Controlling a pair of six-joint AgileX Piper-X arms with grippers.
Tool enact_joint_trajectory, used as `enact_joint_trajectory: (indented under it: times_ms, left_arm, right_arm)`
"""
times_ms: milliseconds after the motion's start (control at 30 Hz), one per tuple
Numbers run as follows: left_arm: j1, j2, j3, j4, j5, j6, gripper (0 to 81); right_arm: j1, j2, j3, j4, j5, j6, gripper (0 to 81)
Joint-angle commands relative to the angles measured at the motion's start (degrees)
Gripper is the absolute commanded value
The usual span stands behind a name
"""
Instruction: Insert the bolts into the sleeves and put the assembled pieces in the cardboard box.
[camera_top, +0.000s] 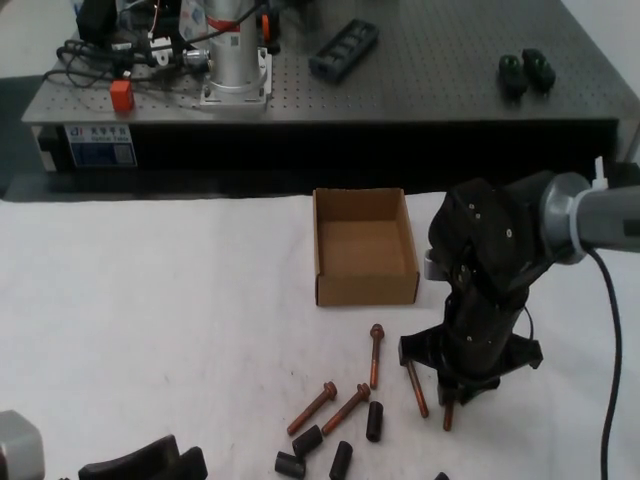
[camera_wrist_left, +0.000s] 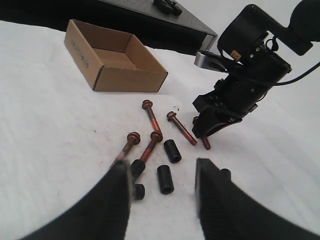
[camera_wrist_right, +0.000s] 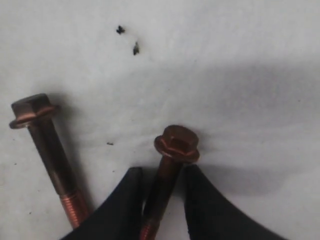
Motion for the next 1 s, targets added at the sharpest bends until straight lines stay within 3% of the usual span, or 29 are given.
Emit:
enact_joint_trajectory:
  times_ms: [0, 67, 133, 167, 333, 500, 767, 967]
  left_arm:
    - [0.19, 0.13, -0.61, -0.73, -0.22, 0.73, 31.2]
    - [0.19, 0.13, -0.61, -0.73, 1.45, 0.73, 31.2]
    - [0.19, 0.85, -0.61, -0.73, 1.5, 0.73, 31.2]
    - [0.19, 1.69, -0.61, -0.73, 1.5, 0.84, 31.2]
    - [0.19, 11.17, -5.43, -0.73, 3.44, 6.37, 31.2]
    - [0.19, 30.6, -15.48, 3.79, 7.64, 12.78, 31.2]
    - [-0.08, 63.55, -42.14, 21.9, 11.39, 20.9, 31.2]
    - [-3.79, 78.72, -59.88, 35.11, 10.59, 25.4, 31.2]
  right_arm:
    - [-0.22, 2.33, -0.46, -2.37, -0.11, -0.32, 20.6]
    - [-0.22, 2.84, -0.46, -3.0, 0.16, -2.22, 13.8]
    - [-0.22, 2.85, -0.41, -3.62, 1.19, -5.1, 1.8]
    - [-0.44, 2.85, -0.41, -3.88, 2.46, -6.31, 4.8]
    - [-1.62, 1.89, -0.41, -3.58, 4.05, -10.93, 4.6]
    - [-1.79, -4.55, 0.05, 1.12, 4.22, -14.71, 4.6]
    - [-3.1, -22.8, 7.64, 4.05, 3.97, -16.29, 4.6]
    - [-7.1, -34.19, 15.07, 5.34, 3.97, -16.91, 4.6]
